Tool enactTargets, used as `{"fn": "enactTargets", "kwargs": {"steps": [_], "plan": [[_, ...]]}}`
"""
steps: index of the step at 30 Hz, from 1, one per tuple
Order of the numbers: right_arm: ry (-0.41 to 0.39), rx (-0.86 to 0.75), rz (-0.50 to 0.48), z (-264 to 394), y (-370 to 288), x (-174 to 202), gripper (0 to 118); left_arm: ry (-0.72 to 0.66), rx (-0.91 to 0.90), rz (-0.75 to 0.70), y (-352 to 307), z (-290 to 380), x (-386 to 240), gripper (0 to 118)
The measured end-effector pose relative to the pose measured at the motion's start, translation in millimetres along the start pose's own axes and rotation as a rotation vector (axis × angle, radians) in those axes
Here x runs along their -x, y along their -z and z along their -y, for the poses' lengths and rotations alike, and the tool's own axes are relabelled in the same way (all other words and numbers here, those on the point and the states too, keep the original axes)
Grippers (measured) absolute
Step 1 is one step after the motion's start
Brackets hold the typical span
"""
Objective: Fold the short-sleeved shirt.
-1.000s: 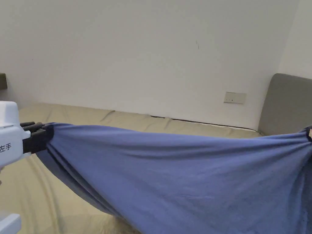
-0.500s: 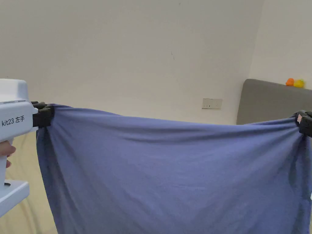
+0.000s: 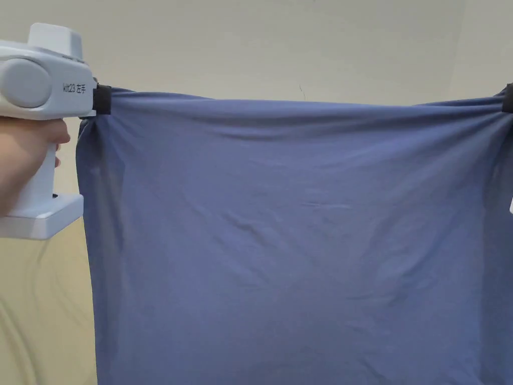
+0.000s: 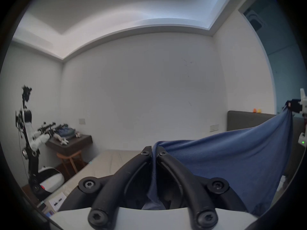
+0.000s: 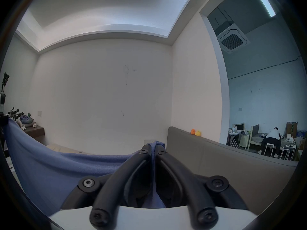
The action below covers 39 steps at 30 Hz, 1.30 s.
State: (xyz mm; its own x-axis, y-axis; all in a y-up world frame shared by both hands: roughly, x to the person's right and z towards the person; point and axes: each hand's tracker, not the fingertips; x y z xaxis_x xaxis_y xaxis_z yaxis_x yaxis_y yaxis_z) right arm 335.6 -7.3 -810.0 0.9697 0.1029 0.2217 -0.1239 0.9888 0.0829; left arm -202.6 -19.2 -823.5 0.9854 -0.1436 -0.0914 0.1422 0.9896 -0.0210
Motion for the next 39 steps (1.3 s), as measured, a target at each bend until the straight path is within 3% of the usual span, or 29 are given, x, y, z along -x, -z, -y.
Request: {"fn": "enactTargets", "kwargs": {"steps": [9, 12, 15, 16, 22, 23, 27, 31, 34, 36, 39], "plan": [[0.052, -0.069, 0.027, -33.4, 87.8, 16.3, 3, -0.023, -0.062, -0.073, 75.2, -53.2, -7.5, 0], [0.025, -0.087, 0.018, -35.1, 109.6, 32.7, 3, -0.006, -0.096, -0.091, 96.0, -51.6, 6.3, 0], [-0.021, -0.065, -0.022, -22.2, 128.9, 44.3, 3, 0.003, -0.063, -0.122, 106.4, -25.5, 5.2, 0], [-0.017, -0.071, -0.12, -17.0, 136.2, 66.4, 3, 0.012, -0.022, -0.132, 113.3, -15.0, 4.6, 0], [-0.04, 0.094, -0.119, 65.4, 154.4, 92.1, 3, 0.006, 0.093, -0.094, 139.8, 62.2, -1.4, 0], [-0.086, 0.074, -0.12, 80.2, 153.9, 95.8, 3, 0.004, 0.107, -0.082, 139.9, 79.2, -3.0, 0], [-0.11, 0.181, -0.12, 146.1, 142.9, 100.7, 3, 0.017, 0.222, -0.04, 140.3, 141.9, -8.2, 0], [-0.035, 0.306, -0.164, 223.4, 115.4, 89.7, 3, -0.007, 0.303, -0.019, 120.7, 211.9, -13.5, 0], [-0.148, 0.289, -0.174, 261.7, 88.7, 81.8, 3, -0.056, 0.387, 0.017, 102.3, 253.0, -15.4, 0], [-0.087, 0.379, -0.201, 295.0, 65.0, 71.4, 3, -0.057, 0.419, 0.037, 81.6, 279.6, -19.4, 0], [-0.095, 0.432, -0.221, 324.4, 29.3, 56.8, 3, -0.071, 0.453, 0.071, 48.2, 306.0, -20.2, 0]]}}
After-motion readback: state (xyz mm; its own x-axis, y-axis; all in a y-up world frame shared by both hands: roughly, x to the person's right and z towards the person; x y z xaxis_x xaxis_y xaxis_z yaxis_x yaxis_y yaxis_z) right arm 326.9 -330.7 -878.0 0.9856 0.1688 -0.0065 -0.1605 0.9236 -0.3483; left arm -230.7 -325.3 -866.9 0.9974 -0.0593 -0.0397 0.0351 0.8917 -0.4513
